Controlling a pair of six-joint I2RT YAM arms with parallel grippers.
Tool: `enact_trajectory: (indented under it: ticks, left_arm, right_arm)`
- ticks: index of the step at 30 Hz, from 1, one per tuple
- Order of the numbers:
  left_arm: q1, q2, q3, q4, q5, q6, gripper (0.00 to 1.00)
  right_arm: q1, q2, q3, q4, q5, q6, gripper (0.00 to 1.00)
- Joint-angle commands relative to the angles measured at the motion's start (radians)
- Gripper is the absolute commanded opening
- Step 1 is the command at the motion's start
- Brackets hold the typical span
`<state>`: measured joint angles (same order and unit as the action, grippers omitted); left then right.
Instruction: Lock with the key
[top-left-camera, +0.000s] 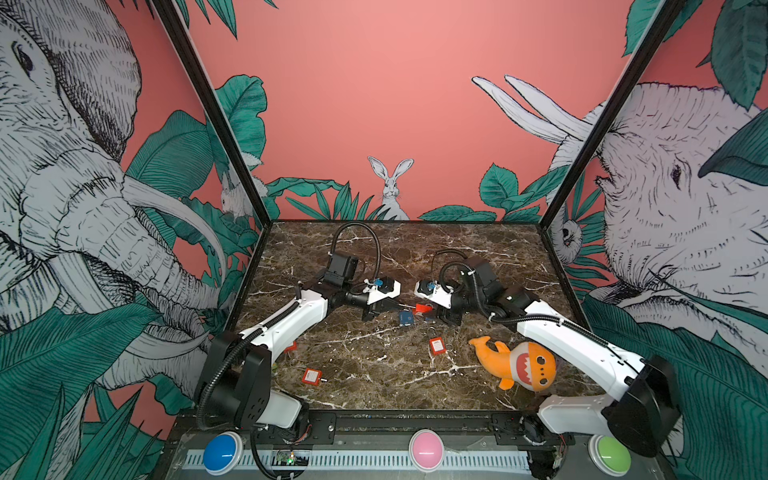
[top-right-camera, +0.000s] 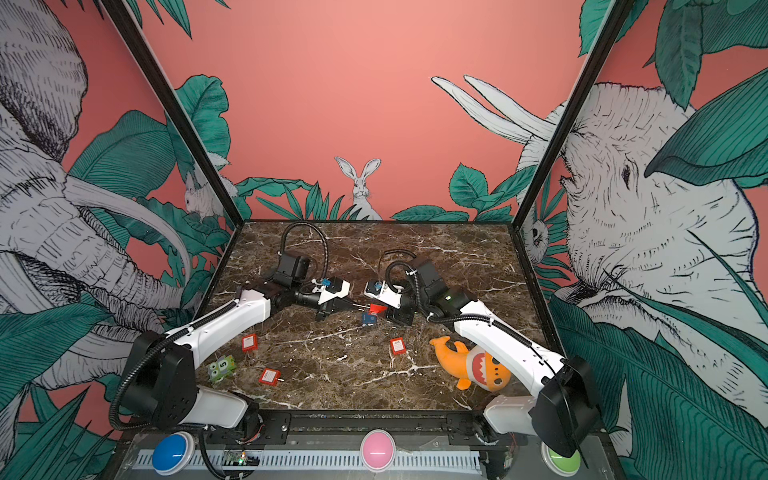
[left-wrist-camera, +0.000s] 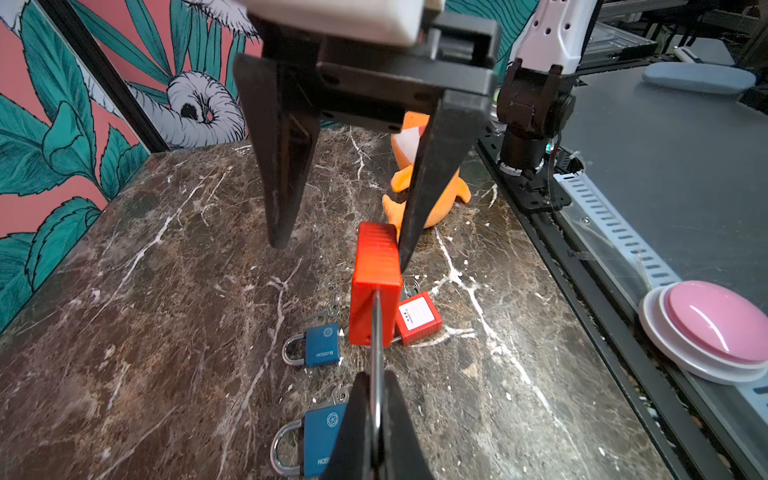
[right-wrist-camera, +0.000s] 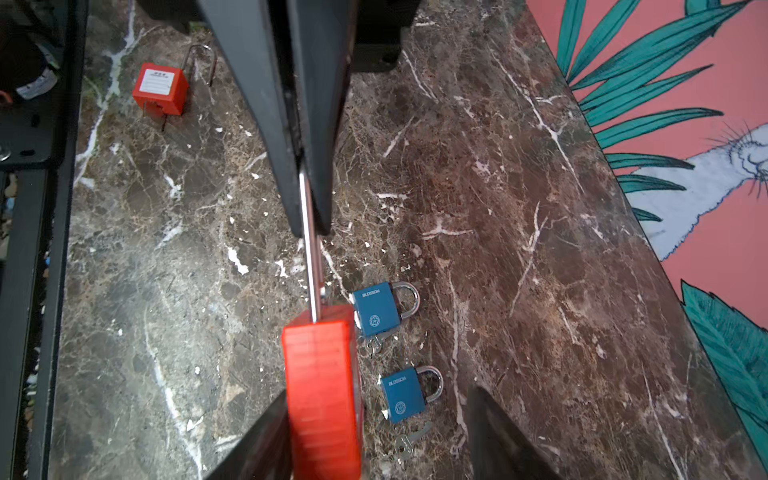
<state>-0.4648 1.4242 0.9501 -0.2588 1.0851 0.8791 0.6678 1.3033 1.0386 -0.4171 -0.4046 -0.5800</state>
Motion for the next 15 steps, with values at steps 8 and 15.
enact_trajectory:
  ticks: [8,15]
  left_arm:
    - [-0.026,-0.071,-0.047,0.095,0.026,-0.033,0.0]
    - [-0.03,-0.058,-0.038,0.083,0.036,-0.018,0.0]
  right_arm:
    - [0.001,0.05,0.027,-0.067,-0.121,-0.018,0.38]
    - [0.001,0.067,0.055,-0.097,-0.147,-0.013,0.18]
